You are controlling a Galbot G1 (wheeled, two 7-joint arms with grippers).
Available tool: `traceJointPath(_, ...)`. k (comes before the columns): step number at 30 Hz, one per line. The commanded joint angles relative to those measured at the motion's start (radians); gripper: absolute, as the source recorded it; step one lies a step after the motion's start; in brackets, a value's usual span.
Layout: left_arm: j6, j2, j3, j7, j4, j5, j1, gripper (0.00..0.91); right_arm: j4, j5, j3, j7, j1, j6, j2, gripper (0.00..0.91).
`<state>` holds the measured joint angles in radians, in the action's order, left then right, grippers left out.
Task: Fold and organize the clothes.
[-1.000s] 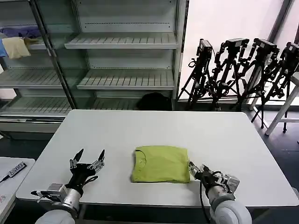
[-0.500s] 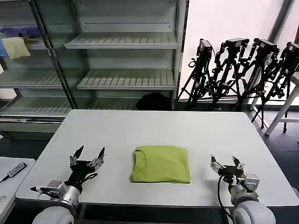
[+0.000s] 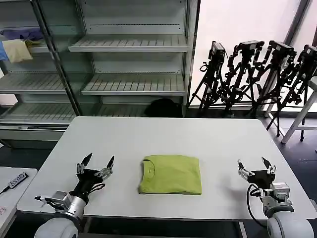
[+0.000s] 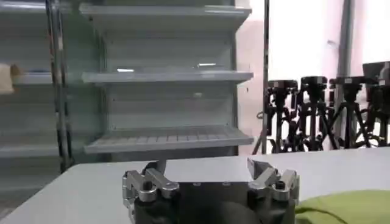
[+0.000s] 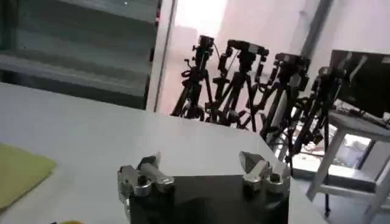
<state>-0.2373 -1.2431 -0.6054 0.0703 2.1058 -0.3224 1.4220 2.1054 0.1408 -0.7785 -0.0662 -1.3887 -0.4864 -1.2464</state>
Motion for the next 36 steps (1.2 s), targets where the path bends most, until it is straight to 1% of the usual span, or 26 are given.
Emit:
traceJointPath(1, 0.036, 0.010, 0.002, 0.022, -0.026, 0.001, -0.004, 0.907, -0.022, -0.068, -0.020, -0.074, 0.010, 0.044, 0.008, 0.907)
traceJointPath(4, 0.038, 0.009, -0.001, 0.017, -0.042, 0.001, -0.009, 0.907, -0.017, -0.076, -0.005, -0.054, 0.010, 0.045, 0.001, 0.907)
traceJointPath(8, 0.038, 0.010, -0.003, 0.001, -0.051, -0.006, -0.010, 0.907, -0.004, -0.073, 0.006, -0.045, 0.004, 0.042, -0.001, 0.907)
traceJointPath(14, 0.038, 0.016, 0.002, -0.078, -0.045, -0.019, -0.017, 0.907, 0.011, -0.061, 0.017, -0.039, 0.005, 0.029, 0.002, 0.907)
traceJointPath(23, 0.049, 0.031, 0.005, -0.121, -0.050, -0.017, -0.011, 0.907, 0.014, -0.045, 0.045, -0.025, 0.013, 0.019, -0.001, 0.907)
traceJointPath(30, 0.070, 0.031, 0.004, -0.127, -0.062, -0.019, -0.014, 0.907, 0.017, -0.047, 0.057, -0.008, 0.011, 0.031, -0.004, 0.907)
traceJointPath(36, 0.093, 0.030, 0.008, -0.126, -0.076, -0.017, -0.009, 0.907, 0.028, -0.051, 0.059, -0.008, -0.005, 0.062, -0.006, 0.907)
